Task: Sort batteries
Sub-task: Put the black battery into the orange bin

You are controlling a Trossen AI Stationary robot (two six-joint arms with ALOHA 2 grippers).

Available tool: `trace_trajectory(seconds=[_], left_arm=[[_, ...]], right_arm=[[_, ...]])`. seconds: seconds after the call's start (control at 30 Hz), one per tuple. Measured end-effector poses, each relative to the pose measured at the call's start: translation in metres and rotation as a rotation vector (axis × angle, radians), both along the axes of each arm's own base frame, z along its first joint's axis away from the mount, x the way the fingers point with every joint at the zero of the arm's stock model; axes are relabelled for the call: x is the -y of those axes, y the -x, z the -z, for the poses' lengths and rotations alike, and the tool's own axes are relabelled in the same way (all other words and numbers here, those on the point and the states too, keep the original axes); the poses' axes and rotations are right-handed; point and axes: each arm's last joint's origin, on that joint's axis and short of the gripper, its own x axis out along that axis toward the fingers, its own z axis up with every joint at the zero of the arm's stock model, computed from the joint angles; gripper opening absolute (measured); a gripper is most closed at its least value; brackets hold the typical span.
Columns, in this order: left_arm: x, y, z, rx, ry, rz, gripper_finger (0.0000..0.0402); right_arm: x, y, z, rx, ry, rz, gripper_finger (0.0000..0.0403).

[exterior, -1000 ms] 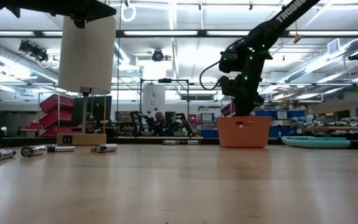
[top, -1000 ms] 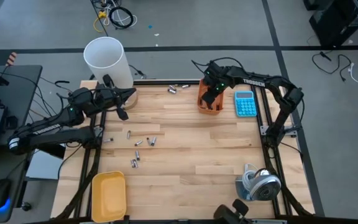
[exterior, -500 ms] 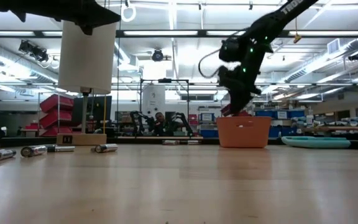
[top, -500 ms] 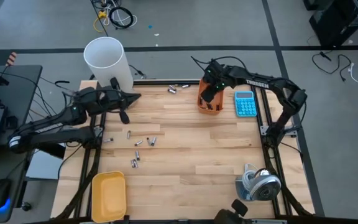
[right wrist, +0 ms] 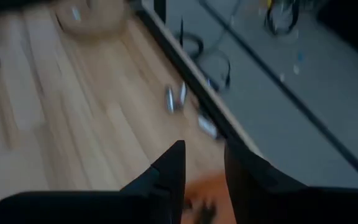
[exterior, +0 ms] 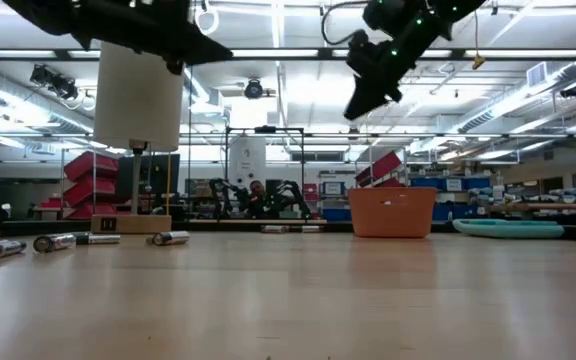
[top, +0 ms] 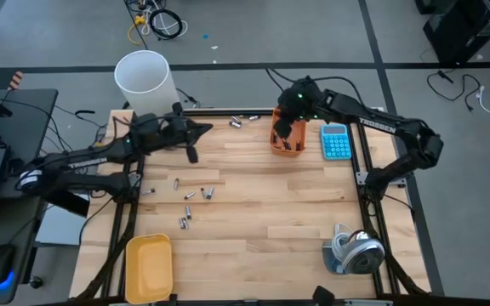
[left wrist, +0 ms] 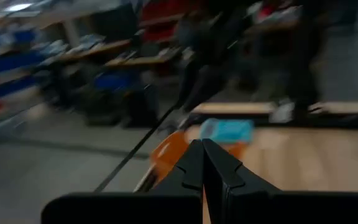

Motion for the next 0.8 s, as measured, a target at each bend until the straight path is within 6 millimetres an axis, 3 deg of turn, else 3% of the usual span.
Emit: trace_trajectory(seconds=[0.17,0.27,0.4,0.5,0.63,0.8], left_arm=[[-0.006,-0.006,-0.003,-0.019,-0.018,-0.121,0.0001],[-0.003,-0.001,-0.017,0.031,-0.036,-0.112,0.0001],[0.01,0.015,-0.045,0.132,-0.077,-0.042,0.0001],[0.021,0.03,-0.057,0.172,-0.12,0.021,0.0001],[0.032,0.051,-0.063,0.167,-0.158,0.035,0.0001],[0.038,0.07,-0.061,0.121,-0.151,0.036,0.0001]], right_arm=[[0.008,-0.026,0.009,0.089,0.037,0.022,0.0076],[0.013,-0.043,0.014,0.091,0.042,0.038,0.005],[0.022,-0.071,0.011,0.125,0.046,0.037,0.0008],[0.029,-0.095,0.006,0.134,0.056,0.032,0.0008],[0.04,-0.121,0.007,0.122,0.043,0.044,0.0002],[0.054,-0.143,0.027,0.114,-0.027,0.126,0.0001]])
